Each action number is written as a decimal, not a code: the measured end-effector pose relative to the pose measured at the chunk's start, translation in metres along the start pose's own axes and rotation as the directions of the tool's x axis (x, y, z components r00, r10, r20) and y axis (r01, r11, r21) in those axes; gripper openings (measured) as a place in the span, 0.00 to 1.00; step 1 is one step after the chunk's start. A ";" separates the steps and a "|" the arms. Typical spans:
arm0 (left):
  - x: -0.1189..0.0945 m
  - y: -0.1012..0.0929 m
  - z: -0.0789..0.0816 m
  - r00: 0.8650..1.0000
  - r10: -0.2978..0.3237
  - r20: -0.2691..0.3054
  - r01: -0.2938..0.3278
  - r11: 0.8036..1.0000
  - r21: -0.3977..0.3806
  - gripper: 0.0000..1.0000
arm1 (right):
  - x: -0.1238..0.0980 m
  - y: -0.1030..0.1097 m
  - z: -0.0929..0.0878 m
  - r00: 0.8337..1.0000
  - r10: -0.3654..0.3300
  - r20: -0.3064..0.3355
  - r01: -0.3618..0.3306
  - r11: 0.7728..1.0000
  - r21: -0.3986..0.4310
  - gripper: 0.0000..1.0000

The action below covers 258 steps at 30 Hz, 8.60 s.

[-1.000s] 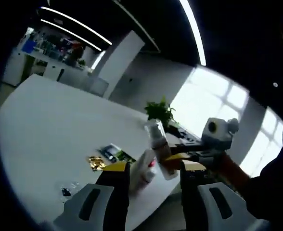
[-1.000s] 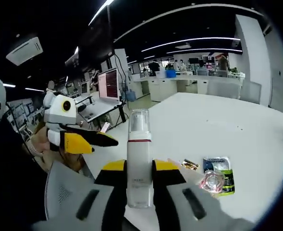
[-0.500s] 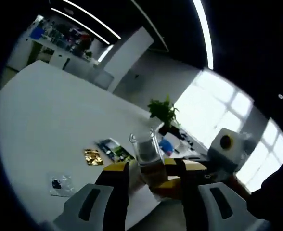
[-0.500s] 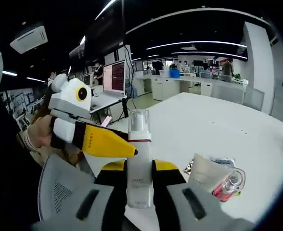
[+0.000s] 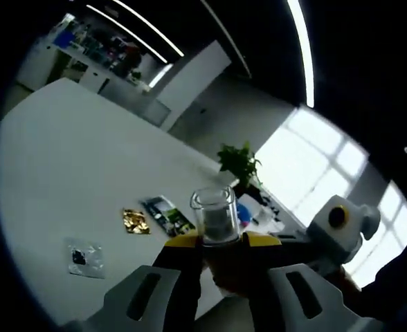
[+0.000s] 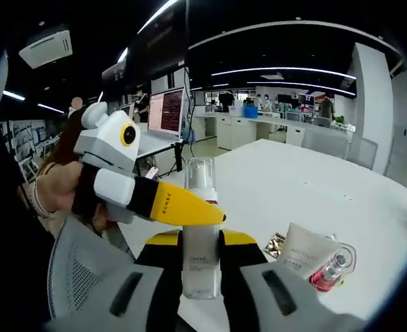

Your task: Arrange the skincare products in the storage area until every visible bottle or jar stands upright without overlapping.

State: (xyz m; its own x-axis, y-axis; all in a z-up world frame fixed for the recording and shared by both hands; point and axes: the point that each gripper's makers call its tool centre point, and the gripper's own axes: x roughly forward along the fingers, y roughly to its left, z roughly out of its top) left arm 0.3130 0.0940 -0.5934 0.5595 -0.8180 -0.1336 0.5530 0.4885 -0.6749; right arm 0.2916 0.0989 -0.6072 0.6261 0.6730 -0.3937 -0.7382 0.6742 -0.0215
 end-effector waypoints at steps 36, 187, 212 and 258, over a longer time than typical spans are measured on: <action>-0.020 -0.038 -0.018 0.929 -0.302 -0.212 0.348 0.908 0.234 0.17 | -0.008 0.026 -0.017 0.948 0.319 0.024 -0.317 0.931 0.181 0.30; 0.035 0.026 -0.052 0.983 0.081 -0.166 -0.026 0.951 0.308 0.19 | -0.026 -0.034 -0.059 0.982 -0.148 -0.114 0.138 0.986 -0.088 0.25; 0.034 0.000 -0.105 0.854 -0.103 -0.510 0.434 0.682 0.588 0.19 | -0.027 -0.017 -0.017 0.985 0.123 0.118 -0.122 0.992 -0.021 0.26; 0.056 0.050 -0.136 0.809 -0.038 -0.586 0.445 0.690 0.570 0.21 | 0.010 -0.025 -0.063 0.989 0.146 0.009 -0.145 0.987 -0.070 0.21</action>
State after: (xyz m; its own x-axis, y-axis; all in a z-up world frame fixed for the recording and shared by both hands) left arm 0.2884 0.0310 -0.7334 0.0697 -0.8585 -0.5080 0.9830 0.1460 -0.1118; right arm 0.3007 0.0700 -0.6682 0.5136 0.7674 -0.3839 -0.8373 0.5461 -0.0286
